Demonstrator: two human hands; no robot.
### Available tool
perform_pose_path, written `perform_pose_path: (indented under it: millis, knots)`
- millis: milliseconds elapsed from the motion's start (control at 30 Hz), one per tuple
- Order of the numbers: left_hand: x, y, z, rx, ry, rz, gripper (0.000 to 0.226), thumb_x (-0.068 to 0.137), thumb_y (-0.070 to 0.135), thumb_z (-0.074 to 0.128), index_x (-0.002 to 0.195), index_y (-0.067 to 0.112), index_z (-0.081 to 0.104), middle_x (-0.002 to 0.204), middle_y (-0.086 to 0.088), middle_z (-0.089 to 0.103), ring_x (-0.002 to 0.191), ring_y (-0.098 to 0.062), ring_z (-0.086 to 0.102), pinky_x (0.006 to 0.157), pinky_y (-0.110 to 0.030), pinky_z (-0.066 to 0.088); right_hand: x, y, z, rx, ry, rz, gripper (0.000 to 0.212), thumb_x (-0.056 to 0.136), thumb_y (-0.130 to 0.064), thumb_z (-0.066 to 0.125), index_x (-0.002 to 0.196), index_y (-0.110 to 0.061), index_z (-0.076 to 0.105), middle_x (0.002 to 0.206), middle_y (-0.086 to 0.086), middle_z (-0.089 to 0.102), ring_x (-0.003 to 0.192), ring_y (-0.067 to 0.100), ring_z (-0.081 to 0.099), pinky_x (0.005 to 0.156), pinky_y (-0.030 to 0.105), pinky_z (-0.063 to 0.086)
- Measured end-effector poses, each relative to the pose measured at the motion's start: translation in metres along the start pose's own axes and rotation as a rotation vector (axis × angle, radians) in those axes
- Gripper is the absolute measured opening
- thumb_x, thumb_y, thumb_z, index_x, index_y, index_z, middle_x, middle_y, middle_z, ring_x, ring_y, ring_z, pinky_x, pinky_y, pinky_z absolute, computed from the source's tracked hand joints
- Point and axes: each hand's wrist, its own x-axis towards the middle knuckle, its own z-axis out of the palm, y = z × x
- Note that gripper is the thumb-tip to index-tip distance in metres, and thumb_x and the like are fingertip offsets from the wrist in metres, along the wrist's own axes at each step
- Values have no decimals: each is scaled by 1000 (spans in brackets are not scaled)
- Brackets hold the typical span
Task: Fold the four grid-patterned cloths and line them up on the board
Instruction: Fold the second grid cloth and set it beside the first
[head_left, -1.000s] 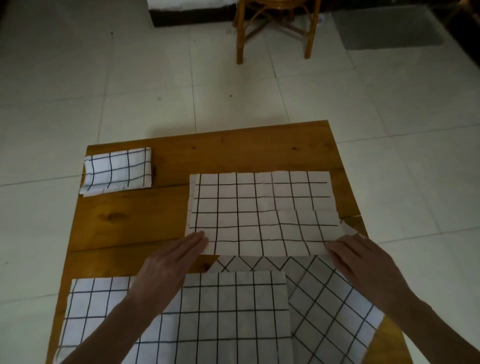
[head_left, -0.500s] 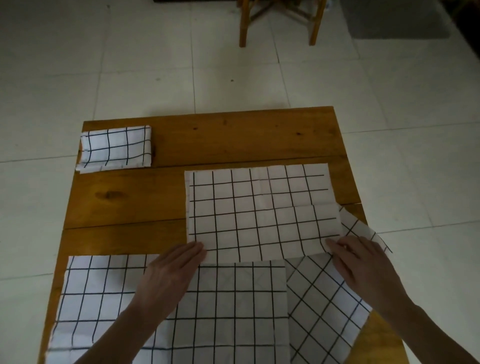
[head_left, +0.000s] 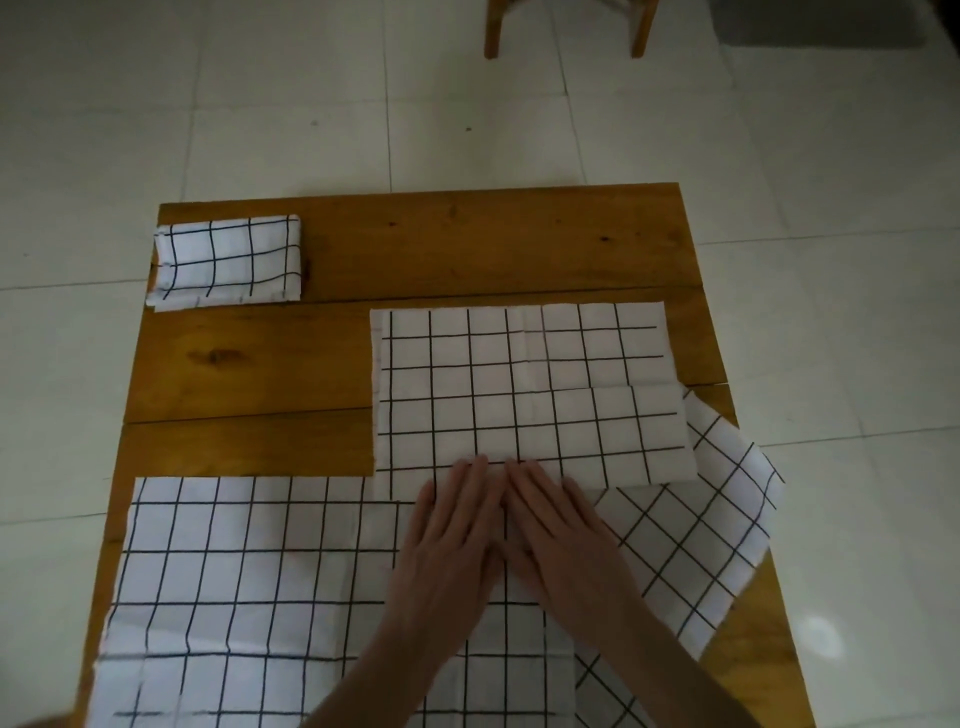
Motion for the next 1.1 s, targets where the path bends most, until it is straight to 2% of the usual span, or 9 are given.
perform_pose_path:
  millis: [133, 367, 533, 800, 933, 1100]
  knots:
    - [-8, -8, 3, 1, -62, -56, 68, 108, 48, 29, 165, 14, 18, 174, -6, 10, 160, -27, 12, 123, -53, 22, -4, 6, -2, 16, -28, 13, 68, 109, -56, 30, 162, -14, 25, 172, 1, 16, 159, 17, 10, 126, 44, 19]
    - [-14, -21, -4, 68, -130, -82, 71, 107, 58, 28, 166, 21, 16, 175, -3, 6, 161, -28, 6, 124, -54, 20, -31, 53, -15, 31, -72, 166, 73, 108, -57, 24, 164, -12, 15, 173, 2, 7, 159, 19, 9, 126, 46, 18]
    - [-15, -25, -6, 67, -136, -62, 71, 107, 59, 28, 166, 21, 17, 175, -4, 6, 161, -28, 6, 124, -54, 19, -56, 90, -19, 102, -47, 375, 77, 106, -62, 14, 165, -13, 7, 174, 2, 3, 160, 18, 5, 127, 50, 21]
    - [-15, -22, -6, 83, -157, -70, 74, 106, 62, 26, 166, 21, 12, 175, -5, 2, 161, -30, 3, 125, -54, 14, -57, 88, -13, 128, 10, 448, 81, 104, -65, 16, 165, -12, 9, 174, 5, 4, 160, 21, 5, 128, 46, 15]
    - [-14, -23, -7, 79, -162, -67, 73, 106, 61, 23, 166, 21, 12, 175, -5, 2, 161, -30, 3, 124, -55, 18, -58, 92, -15, 121, 2, 428, 79, 104, -63, 19, 165, -14, 7, 174, 4, 4, 160, 20, 5, 127, 49, 18]
    - [-15, -23, -9, 81, -153, -57, 73, 107, 61, 26, 166, 21, 13, 175, -5, 3, 161, -30, 5, 123, -56, 20, -57, 86, -13, 153, 69, 565, 80, 104, -64, 17, 165, -13, 8, 174, 1, 5, 160, 18, 6, 128, 46, 16]
